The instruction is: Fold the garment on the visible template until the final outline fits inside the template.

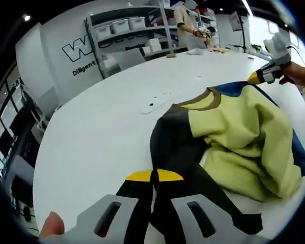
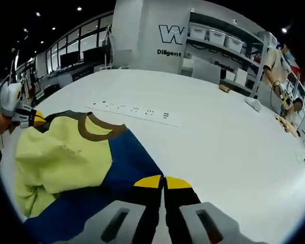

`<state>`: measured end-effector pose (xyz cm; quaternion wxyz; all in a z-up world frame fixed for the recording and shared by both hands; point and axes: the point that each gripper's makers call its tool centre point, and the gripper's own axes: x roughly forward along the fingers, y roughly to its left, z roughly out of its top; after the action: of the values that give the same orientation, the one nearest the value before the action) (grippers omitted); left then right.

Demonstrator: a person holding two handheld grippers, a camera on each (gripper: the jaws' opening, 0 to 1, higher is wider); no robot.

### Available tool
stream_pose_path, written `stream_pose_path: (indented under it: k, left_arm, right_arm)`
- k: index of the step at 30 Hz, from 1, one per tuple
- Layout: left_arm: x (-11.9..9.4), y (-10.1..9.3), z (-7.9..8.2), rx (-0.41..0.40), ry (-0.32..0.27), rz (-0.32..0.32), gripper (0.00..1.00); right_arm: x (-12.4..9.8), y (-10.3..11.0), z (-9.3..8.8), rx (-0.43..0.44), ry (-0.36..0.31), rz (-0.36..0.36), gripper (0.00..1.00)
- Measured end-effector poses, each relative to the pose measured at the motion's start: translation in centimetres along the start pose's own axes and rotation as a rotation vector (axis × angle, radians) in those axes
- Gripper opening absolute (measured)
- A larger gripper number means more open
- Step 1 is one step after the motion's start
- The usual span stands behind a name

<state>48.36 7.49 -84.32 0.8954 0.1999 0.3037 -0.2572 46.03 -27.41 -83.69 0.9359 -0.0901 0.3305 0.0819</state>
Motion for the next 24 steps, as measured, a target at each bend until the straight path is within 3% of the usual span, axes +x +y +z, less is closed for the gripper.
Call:
stream_pose_path:
  k: [24]
  left_arm:
    - [2.0, 1.1, 0.2, 0.105, 0.014, -0.006, 0.00]
  right_arm:
    - [2.2, -2.4, -0.2, -0.103, -0.005, -0.040, 0.00]
